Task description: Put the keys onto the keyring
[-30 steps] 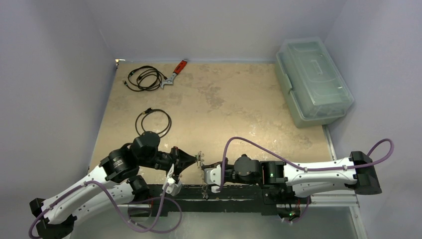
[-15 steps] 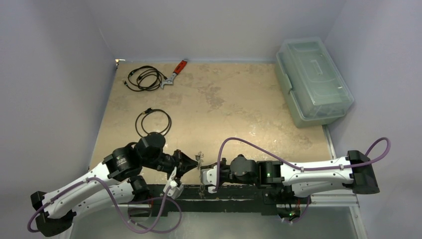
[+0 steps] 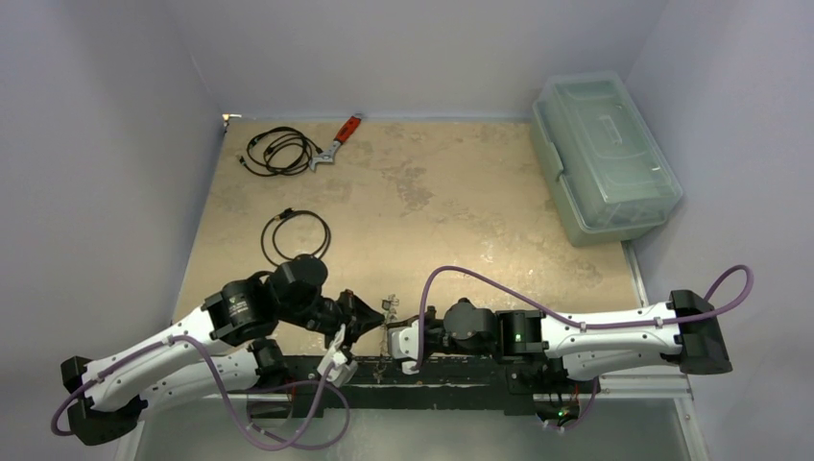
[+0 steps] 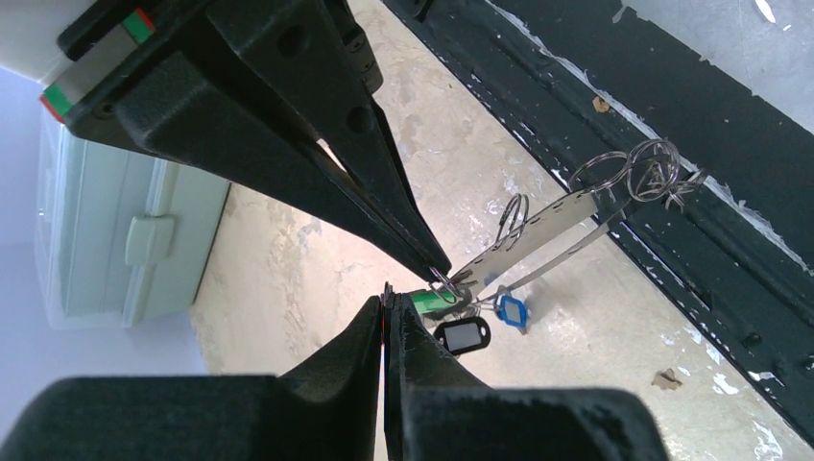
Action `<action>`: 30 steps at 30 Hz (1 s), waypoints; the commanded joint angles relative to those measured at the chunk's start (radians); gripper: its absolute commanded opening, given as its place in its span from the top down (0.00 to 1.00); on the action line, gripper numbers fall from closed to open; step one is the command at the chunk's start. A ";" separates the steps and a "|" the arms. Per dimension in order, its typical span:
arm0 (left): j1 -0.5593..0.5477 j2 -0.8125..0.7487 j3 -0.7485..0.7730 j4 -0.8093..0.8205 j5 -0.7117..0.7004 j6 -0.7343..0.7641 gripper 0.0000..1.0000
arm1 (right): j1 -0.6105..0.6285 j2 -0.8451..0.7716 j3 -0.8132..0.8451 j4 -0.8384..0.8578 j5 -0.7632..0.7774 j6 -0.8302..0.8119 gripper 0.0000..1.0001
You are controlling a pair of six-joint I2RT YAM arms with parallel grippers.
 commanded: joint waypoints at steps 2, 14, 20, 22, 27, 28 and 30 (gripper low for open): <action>-0.024 0.018 0.048 -0.036 -0.026 0.044 1.00 | 0.006 -0.023 0.059 0.028 -0.019 0.004 1.00; -0.047 0.042 0.086 -0.067 -0.035 0.066 1.00 | 0.006 -0.023 0.058 0.028 -0.025 0.006 1.00; -0.059 0.053 0.095 -0.088 -0.039 0.072 1.00 | 0.006 -0.022 0.063 0.021 -0.027 0.006 1.00; -0.067 0.060 0.107 -0.102 -0.050 0.078 1.00 | 0.006 -0.022 0.065 0.017 -0.028 0.006 1.00; -0.084 0.071 0.109 -0.116 -0.092 0.093 1.00 | 0.007 -0.022 0.069 0.015 -0.037 0.013 1.00; -0.087 0.072 0.109 -0.115 -0.096 0.094 1.00 | 0.006 -0.022 0.069 0.015 -0.039 0.013 1.00; -0.089 0.073 0.107 -0.114 -0.097 0.095 1.00 | 0.006 -0.024 0.072 0.012 -0.043 0.013 1.00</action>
